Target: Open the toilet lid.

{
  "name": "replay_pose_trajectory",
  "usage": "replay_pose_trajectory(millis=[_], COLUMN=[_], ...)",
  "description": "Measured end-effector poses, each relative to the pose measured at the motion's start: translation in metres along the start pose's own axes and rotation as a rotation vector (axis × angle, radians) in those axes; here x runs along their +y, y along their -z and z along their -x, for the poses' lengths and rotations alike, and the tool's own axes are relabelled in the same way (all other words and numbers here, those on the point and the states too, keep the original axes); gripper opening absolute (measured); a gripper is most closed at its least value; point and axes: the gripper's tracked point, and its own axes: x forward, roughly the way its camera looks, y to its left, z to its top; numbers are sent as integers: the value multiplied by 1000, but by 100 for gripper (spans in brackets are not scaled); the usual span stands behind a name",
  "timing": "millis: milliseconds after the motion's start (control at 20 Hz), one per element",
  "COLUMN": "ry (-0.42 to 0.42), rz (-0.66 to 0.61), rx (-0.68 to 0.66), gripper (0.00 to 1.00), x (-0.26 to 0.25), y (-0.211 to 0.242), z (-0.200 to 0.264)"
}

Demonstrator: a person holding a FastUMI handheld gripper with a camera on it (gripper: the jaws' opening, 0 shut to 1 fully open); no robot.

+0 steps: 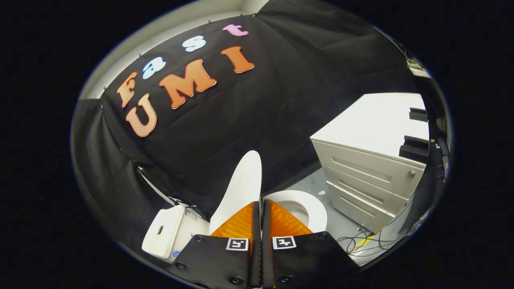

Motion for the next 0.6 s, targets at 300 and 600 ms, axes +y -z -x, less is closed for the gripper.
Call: replay_pose_trajectory(millis=[300,600], ry=[-37,-81], rz=[35,96], rx=[13,21], gripper=[8,8], x=[36,84], y=[-11,-21], z=[5,12])
